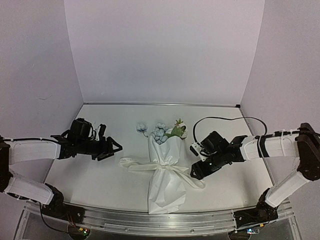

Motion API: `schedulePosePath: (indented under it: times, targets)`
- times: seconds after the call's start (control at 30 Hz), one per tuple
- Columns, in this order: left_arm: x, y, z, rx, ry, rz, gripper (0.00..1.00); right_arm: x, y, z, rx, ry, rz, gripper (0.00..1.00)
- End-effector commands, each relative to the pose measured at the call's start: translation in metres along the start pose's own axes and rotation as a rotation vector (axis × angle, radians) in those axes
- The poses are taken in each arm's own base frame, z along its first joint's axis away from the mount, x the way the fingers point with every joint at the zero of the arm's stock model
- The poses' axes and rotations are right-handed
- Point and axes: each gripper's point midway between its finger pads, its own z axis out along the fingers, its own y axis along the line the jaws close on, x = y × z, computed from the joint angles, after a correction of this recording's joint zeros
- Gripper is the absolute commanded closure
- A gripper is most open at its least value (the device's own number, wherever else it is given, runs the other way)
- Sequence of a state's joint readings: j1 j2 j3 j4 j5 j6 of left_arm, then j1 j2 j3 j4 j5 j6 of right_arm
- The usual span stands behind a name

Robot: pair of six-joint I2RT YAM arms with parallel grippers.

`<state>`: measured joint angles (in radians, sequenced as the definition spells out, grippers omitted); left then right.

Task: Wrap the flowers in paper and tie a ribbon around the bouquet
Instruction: Tie the half-tied ribbon around the folded bouquet.

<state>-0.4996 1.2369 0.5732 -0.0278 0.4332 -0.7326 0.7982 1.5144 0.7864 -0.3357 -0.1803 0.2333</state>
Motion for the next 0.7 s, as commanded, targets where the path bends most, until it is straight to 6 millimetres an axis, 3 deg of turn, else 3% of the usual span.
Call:
schedulePosePath:
  times: [0.0,0.37,0.67]
  targets:
    - [-0.004,-0.009,-0.004,0.013,-0.017,0.025,0.34,-0.016,0.022,0.004,-0.062,-0.016,-0.068,0.36]
    - [0.003,-0.017,0.003,0.035,0.034,0.070,0.35,-0.036,0.038,0.014,-0.050,-0.022,-0.139,0.43]
    - [0.039,-0.023,0.031,-0.029,0.175,0.200,0.35,-0.048,0.052,0.018,-0.096,0.008,-0.155,0.61]
